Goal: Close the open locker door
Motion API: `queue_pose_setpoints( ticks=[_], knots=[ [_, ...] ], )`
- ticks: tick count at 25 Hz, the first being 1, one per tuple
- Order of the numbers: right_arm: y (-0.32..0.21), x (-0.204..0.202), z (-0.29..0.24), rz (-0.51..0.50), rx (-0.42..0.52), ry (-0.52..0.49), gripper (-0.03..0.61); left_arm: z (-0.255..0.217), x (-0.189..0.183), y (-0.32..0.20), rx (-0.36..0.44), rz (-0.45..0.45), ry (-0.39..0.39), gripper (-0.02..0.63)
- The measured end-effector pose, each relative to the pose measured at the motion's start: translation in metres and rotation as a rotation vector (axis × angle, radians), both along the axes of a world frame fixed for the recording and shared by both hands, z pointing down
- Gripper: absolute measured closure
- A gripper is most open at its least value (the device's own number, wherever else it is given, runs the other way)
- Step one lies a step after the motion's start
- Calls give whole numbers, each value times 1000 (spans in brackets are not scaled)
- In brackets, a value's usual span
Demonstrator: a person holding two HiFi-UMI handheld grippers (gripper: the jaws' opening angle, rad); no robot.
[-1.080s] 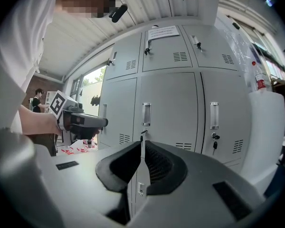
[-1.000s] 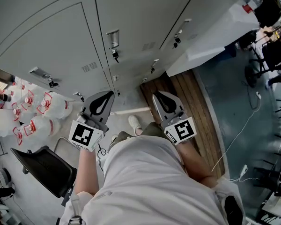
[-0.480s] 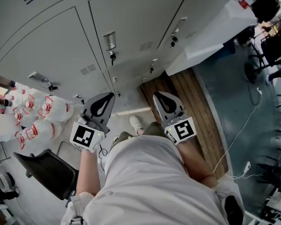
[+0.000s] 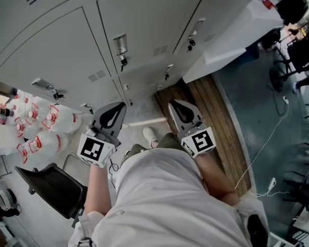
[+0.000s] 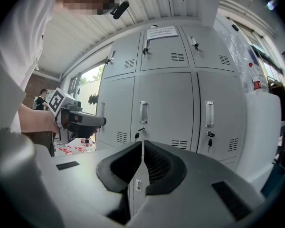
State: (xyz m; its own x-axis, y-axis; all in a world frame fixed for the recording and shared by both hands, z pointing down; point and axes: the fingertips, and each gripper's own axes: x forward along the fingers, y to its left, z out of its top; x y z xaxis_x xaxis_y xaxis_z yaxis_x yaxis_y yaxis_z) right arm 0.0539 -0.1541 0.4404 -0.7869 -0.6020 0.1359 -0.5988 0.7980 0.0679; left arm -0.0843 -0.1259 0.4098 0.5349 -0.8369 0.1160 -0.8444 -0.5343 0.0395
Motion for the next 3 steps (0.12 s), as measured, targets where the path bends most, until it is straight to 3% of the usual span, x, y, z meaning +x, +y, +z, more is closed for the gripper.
queue_pose_setpoints(
  ticks=[3],
  knots=[
    [0,2,2,3,-6,1,551,2,1,1,-2,1,-2,611]
  ],
)
